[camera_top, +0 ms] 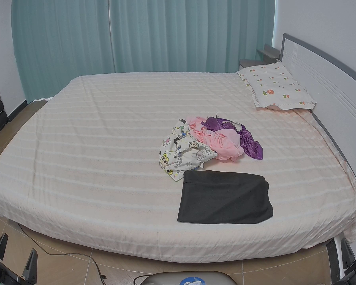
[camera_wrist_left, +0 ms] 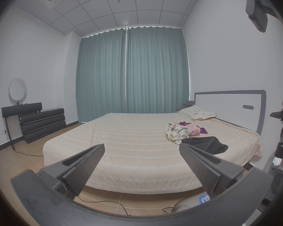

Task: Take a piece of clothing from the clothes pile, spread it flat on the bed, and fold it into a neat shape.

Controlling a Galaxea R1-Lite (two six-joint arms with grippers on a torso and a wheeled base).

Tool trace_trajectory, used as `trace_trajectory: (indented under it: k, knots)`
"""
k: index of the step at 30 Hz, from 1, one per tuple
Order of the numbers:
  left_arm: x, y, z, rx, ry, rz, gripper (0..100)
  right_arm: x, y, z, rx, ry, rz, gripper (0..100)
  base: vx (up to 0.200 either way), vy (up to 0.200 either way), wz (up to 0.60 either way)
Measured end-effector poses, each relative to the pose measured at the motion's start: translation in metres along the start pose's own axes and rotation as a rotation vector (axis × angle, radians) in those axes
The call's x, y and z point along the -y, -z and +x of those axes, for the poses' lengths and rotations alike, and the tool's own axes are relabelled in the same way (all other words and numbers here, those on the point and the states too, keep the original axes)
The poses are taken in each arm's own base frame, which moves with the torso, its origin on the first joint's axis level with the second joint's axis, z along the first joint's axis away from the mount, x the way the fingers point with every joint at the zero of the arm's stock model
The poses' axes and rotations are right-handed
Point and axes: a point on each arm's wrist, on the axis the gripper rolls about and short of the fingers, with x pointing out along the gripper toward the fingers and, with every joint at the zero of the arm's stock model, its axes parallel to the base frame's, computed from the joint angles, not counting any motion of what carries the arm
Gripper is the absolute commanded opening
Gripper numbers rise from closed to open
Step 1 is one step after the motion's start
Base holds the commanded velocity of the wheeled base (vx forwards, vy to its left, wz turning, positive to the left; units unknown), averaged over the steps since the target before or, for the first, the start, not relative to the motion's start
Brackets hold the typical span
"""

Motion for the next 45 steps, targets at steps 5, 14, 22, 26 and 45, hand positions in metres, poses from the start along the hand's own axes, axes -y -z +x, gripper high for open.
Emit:
trace_trajectory:
  k: [5,14,22,26,45]
  knots:
    - [0.0,0.0,0.0,0.0,0.0,0.0,100,0.0,0.0001,0.0,-0.001,0.001,-0.001,100,0.0,0.0,0.0]
    - [0.0,0.0,0.0001,-0.002,-0.001,0.0,100,0.0,0.0001,0.0001,-0.002,0.001,-0.001,100,0.0,0.0,0.0]
    - [0.0,-0.0001,0.0002,-0.002,0.0,0.0,100,0.0,0.0001,0.0001,-0.001,0.0,0.0,100,0.0,0.0,0.0]
    - [0.0,0.0,0.0002,-0.003,0.0,0.0,100,0.0,0.0001,0.0001,-0.002,0.001,0.001,100,0.0,0.0,0.0]
    - [0.0,0.0,0.0003,-0.004,0.0,0.0,100,0.0,0.0001,0.0002,-0.004,-0.001,0.002,100,0.0,0.0,0.0]
